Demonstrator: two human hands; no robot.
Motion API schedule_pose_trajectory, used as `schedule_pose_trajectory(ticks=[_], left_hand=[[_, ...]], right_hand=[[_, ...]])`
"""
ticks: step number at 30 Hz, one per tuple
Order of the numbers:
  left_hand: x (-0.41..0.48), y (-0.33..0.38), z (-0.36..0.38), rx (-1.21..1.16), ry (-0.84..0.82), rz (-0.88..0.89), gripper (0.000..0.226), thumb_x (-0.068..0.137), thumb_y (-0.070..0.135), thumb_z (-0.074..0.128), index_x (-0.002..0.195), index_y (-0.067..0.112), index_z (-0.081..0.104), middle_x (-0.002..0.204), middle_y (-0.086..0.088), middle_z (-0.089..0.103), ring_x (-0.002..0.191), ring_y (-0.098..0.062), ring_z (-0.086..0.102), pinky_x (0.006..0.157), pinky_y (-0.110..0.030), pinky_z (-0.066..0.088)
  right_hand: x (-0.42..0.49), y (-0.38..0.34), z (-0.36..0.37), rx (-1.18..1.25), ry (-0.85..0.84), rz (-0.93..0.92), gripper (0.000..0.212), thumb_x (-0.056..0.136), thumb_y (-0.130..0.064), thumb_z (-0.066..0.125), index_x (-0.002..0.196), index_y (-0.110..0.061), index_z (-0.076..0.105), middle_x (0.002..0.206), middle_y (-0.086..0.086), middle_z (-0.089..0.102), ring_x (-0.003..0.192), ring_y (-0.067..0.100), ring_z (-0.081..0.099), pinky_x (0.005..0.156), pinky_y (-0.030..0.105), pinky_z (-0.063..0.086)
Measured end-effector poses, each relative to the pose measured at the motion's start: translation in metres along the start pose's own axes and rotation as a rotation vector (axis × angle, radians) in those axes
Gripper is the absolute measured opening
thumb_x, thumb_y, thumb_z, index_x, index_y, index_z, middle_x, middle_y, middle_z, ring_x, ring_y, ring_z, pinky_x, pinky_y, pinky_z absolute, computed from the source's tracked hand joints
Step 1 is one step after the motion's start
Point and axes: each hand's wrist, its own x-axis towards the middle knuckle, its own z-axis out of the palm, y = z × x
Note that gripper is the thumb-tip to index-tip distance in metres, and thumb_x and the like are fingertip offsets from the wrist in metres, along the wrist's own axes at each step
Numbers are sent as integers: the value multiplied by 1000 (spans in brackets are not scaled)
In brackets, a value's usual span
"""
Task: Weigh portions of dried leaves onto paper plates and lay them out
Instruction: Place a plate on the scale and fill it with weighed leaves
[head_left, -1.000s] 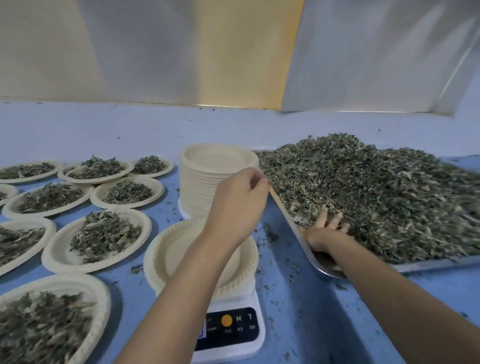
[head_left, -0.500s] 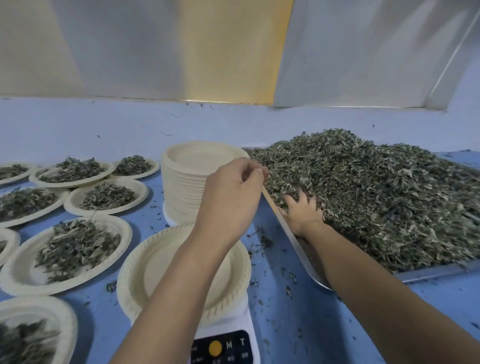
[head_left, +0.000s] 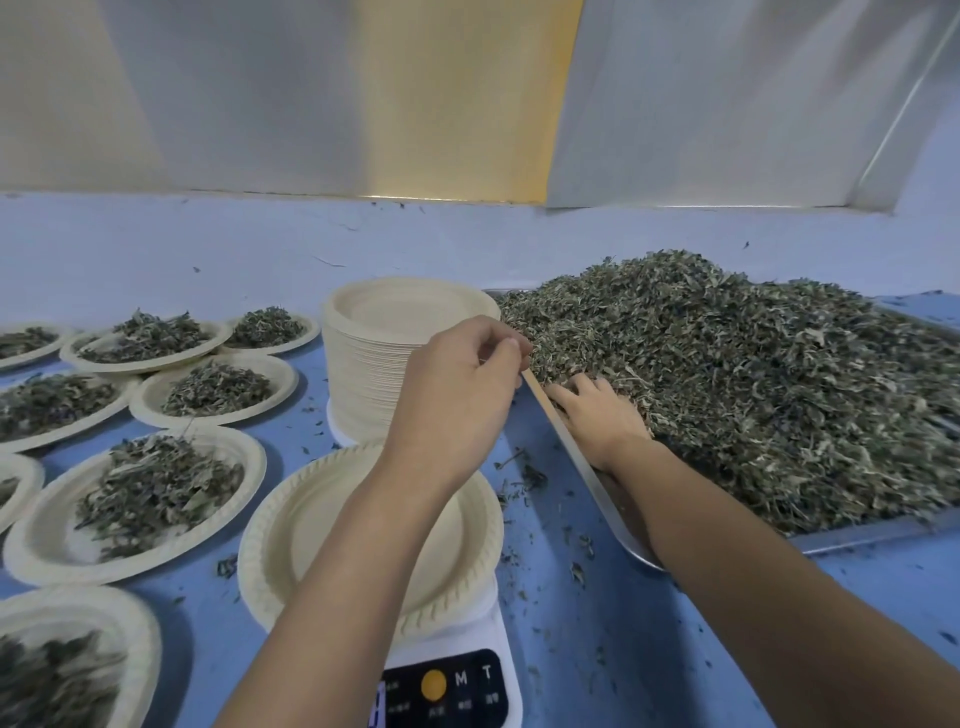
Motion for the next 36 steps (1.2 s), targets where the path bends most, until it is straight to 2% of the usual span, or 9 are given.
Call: schedule_pose_trajectory(ticks=[5, 8, 12, 15, 19, 23, 28, 32, 36], left_hand=[[-2, 0, 1, 7, -1, 5, 26, 91, 14, 49, 76, 29, 64, 79, 13, 70, 75, -2, 65, 64, -11, 45], [-4, 1, 1, -9, -1, -8, 26, 91, 13, 48, 78, 27, 64, 80, 12, 70, 71, 2, 64, 60, -6, 44], [-5, 1, 0, -47, 19, -45, 25, 91, 11, 48, 79, 23, 66, 80, 10, 70, 66, 3, 63, 56, -3, 42], [-7, 0, -1, -37, 23, -67, 26, 91, 12, 47, 78, 25, 65, 79, 11, 70, 66, 5, 63, 58, -7, 44], [-9, -5, -8, 10, 52, -108, 28, 89, 12, 47, 73, 27, 65, 82, 11, 69, 83, -9, 65, 73, -27, 49], [-14, -13, -23, -18, 107, -189, 27, 88, 14, 49, 72, 27, 66, 82, 13, 69, 84, -8, 65, 79, -31, 49], [-21, -21, -52, -110, 169, -267, 27, 90, 18, 46, 76, 22, 68, 82, 9, 71, 84, -10, 67, 84, -35, 51], [-21, -20, -75, -377, 204, -435, 29, 96, 20, 42, 84, 11, 67, 87, -2, 70, 82, -16, 66, 76, -27, 52], [-24, -20, -91, -516, 229, -502, 32, 100, 30, 36, 91, 12, 61, 89, -4, 66, 82, -18, 64, 77, -29, 52]], right_hand=[[-2, -7, -3, 70, -43, -12, 30, 98, -9, 36, 127, -15, 40, 127, 14, 34, 117, 37, 35, 88, 48, 39], [-4, -5, -4, 193, -20, 38, 25, 102, -14, 33, 124, -11, 44, 121, 15, 39, 112, 37, 41, 91, 46, 40], [-7, 0, -12, 563, 127, 204, 19, 102, -16, 35, 106, -5, 50, 103, 17, 48, 89, 32, 49, 71, 34, 35], [-17, 0, -29, 982, 209, 384, 27, 103, -19, 34, 120, -6, 51, 91, 6, 57, 69, 18, 50, 56, 28, 38], [-35, -5, -58, 1385, 235, 477, 28, 104, -26, 31, 122, -15, 49, 113, 6, 58, 99, 21, 56, 96, 41, 43], [-49, -26, -92, 1588, 256, 388, 28, 103, -31, 32, 121, -20, 51, 121, 8, 60, 108, 24, 57, 93, 45, 47], [-62, -77, -128, 1831, 256, 149, 26, 102, -30, 36, 114, -25, 60, 109, 3, 69, 89, 16, 67, 61, 28, 51], [-73, -129, -126, 1768, 145, 8, 30, 100, -33, 40, 86, -38, 66, 93, -17, 71, 86, 2, 67, 75, 33, 48], [-81, -165, -105, 1640, 89, -140, 20, 99, -27, 43, 85, -26, 57, 97, 2, 67, 94, 16, 62, 78, 29, 46]])
